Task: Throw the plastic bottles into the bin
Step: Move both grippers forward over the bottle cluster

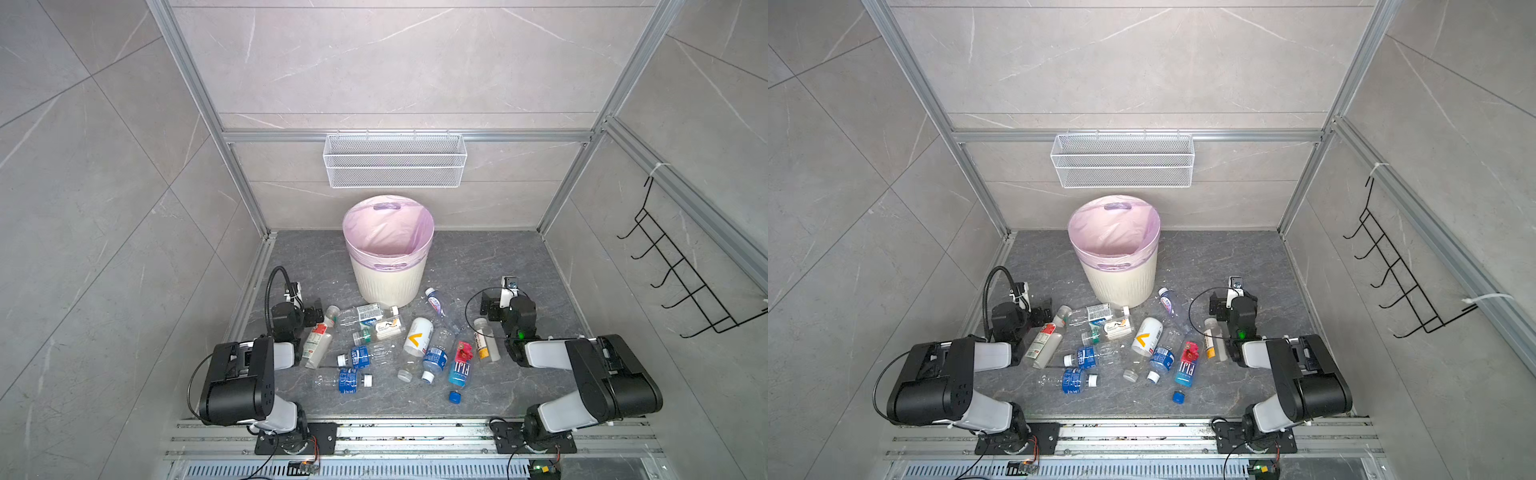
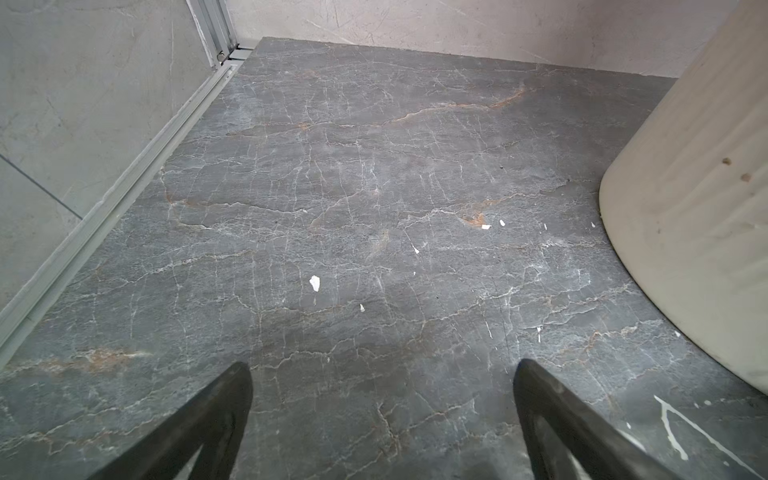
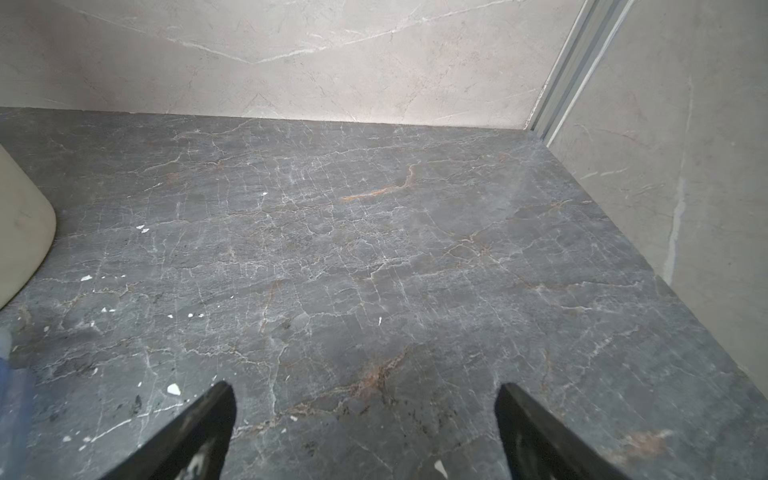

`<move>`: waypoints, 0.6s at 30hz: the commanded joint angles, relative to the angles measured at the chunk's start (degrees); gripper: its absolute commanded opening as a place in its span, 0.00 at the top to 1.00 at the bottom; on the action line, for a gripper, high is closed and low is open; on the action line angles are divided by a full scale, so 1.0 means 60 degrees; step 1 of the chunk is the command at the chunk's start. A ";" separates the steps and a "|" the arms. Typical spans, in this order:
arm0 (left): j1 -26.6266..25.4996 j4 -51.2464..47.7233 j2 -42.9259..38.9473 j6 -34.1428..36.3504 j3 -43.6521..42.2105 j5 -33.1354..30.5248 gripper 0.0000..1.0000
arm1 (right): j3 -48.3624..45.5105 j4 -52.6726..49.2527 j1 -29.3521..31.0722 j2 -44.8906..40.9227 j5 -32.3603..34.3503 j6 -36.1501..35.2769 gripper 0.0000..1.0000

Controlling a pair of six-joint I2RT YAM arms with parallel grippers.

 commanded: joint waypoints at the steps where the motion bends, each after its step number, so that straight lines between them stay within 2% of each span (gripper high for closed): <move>1: -0.0032 0.0227 0.0044 -0.0038 0.0252 -0.0124 0.00 | 0.0000 0.0101 0.0036 0.0023 0.0132 0.0163 0.00; 18: -0.0015 0.0216 0.0028 -0.0072 0.0248 -0.0032 0.00 | 0.0010 0.0082 0.0042 0.0023 0.0161 0.0194 0.00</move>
